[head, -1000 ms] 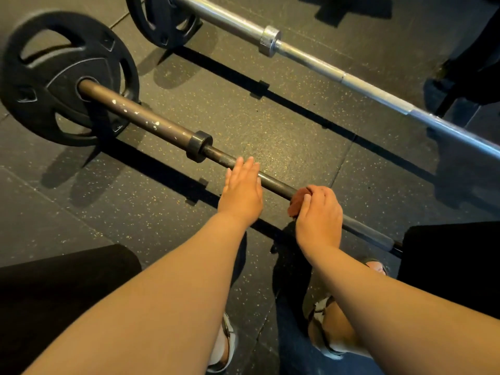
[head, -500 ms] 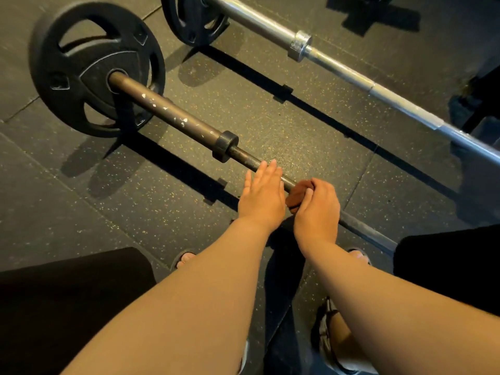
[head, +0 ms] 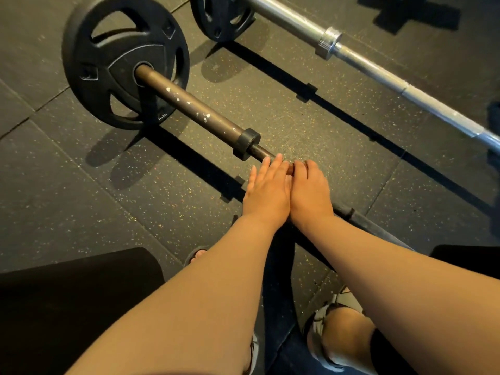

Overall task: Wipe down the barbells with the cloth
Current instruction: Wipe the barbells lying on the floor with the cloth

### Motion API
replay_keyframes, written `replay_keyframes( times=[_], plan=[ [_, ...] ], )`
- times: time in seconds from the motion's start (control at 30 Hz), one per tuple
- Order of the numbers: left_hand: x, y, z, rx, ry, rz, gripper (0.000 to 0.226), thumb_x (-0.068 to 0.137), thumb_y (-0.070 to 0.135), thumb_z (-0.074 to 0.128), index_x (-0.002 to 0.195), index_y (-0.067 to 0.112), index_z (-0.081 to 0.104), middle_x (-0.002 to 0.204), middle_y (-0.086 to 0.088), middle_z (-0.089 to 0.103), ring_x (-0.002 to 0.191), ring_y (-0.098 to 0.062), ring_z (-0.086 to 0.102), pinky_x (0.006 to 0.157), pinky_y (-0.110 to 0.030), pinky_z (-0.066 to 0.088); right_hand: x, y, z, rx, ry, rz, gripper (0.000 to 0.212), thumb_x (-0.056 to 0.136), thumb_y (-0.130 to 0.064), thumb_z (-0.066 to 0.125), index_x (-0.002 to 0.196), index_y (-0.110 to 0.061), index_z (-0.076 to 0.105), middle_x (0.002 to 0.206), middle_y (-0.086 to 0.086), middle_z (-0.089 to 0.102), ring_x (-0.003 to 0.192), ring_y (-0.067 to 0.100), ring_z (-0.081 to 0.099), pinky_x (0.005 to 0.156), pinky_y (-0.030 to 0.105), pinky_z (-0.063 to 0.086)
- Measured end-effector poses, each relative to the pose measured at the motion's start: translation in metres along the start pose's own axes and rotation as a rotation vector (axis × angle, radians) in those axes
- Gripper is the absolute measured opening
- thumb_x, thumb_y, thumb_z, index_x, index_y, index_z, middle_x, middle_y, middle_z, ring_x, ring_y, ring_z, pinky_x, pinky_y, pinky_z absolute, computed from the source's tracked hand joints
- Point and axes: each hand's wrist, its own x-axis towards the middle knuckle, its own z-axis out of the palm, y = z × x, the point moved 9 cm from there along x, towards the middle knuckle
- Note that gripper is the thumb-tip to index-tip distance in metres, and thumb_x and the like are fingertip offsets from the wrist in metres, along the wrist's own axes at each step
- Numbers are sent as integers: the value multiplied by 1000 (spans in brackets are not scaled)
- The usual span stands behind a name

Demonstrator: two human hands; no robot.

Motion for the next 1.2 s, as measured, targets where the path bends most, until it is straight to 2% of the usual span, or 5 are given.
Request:
replay_keyframes(
  times=[0.23,0.43,0.77,0.93,1.2],
  plan=[
    [4,-24,-31,-60,104,-144,51,108,22,36,159,22,30,167,1,24,153,-18,22,126,-39,16,41,-48,17,54,-170,-113,36,106,-17,40,136,-1,50,147,22,44,135,38,43,115,48,34],
    [-6,-42,-29,-114,89,-178,42,110,25,30,149,19,44,158,-1,41,149,-19,32,122,-42,23,17,-41,1,70,30,-176,43,100,-17,58,142,-9,50,146,12,46,128,31,47,111,44,40],
    [23,-28,-100,12,84,-3,40,108,27,31,143,17,49,149,-3,50,139,-23,43,114,-43,33,64,-83,-16,648,151,110,21,105,-21,50,119,-11,61,122,8,56,107,20,54,87,28,38],
    [43,-46,-148,327,-150,79,27,108,27,37,124,15,56,122,-8,60,112,-28,58,95,-42,45,75,-131,-40,616,144,-205,18,106,-20,49,118,-13,61,114,-2,51,101,9,47,83,15,30],
    [68,-90,-189,258,-126,-66,26,107,25,39,121,14,58,119,-11,62,104,-30,62,96,-50,51,95,-178,10,-66,-442,-362,43,103,-21,51,142,-6,40,142,18,38,122,39,51,102,46,45]
  ],
)
